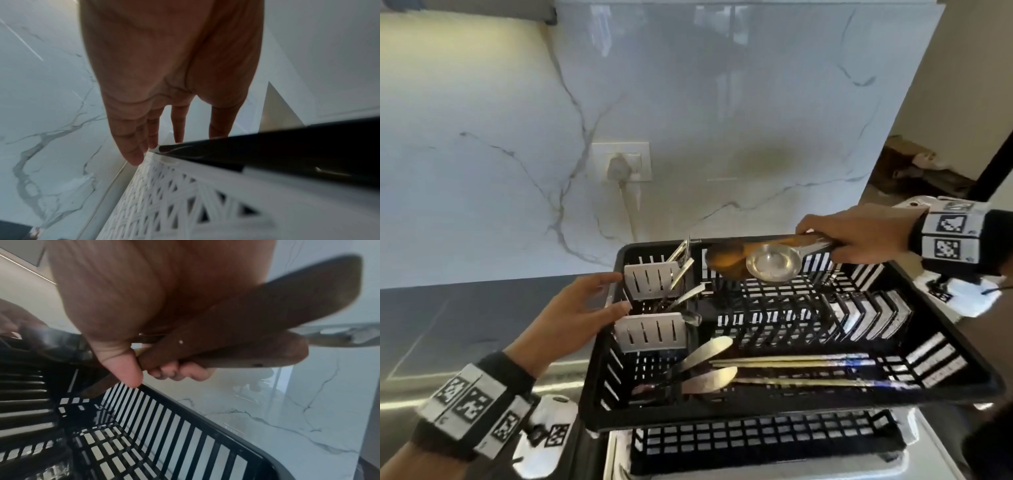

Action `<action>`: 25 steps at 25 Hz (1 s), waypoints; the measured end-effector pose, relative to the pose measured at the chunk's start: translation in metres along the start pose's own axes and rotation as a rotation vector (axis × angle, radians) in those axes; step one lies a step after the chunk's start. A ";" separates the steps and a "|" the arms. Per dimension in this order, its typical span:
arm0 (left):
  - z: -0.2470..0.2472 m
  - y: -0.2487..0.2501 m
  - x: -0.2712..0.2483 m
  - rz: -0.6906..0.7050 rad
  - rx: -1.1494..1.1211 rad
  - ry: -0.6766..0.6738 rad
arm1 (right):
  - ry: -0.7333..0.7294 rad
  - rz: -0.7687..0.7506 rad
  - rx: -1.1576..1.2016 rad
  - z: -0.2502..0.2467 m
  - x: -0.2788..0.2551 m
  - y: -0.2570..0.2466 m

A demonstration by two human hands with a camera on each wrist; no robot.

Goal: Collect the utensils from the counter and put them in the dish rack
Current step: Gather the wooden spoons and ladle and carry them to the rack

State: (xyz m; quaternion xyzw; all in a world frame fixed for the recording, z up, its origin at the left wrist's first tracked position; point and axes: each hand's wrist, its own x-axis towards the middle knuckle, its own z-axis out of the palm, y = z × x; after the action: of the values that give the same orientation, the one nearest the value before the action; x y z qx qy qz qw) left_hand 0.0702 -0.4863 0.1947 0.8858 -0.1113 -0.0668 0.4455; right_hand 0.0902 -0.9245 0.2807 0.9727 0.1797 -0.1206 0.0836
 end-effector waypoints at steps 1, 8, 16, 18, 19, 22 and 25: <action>0.000 0.000 -0.003 -0.031 -0.039 0.004 | -0.012 -0.027 -0.031 0.002 -0.001 0.000; 0.004 0.017 -0.012 -0.120 -0.082 -0.011 | -0.090 -0.111 -0.012 0.015 0.025 0.000; -0.005 0.028 -0.024 -0.137 -0.054 -0.108 | -0.235 -0.157 0.092 0.035 0.060 -0.016; -0.007 0.025 -0.031 -0.146 -0.062 -0.160 | -0.259 -0.155 0.065 0.043 0.063 -0.018; -0.007 0.022 -0.036 -0.160 -0.054 -0.177 | -0.262 -0.154 0.031 0.046 0.064 -0.020; -0.006 0.015 -0.044 -0.190 0.003 -0.185 | -0.220 -0.153 -0.027 0.047 0.070 -0.026; -0.006 0.013 -0.050 -0.178 0.038 -0.189 | -0.163 -0.191 -0.029 0.039 0.070 -0.032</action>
State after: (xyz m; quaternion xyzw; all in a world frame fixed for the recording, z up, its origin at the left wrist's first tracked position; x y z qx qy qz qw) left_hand 0.0212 -0.4763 0.2102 0.8902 -0.0753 -0.1872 0.4085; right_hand 0.1344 -0.8799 0.2214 0.9369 0.2657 -0.2040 0.1002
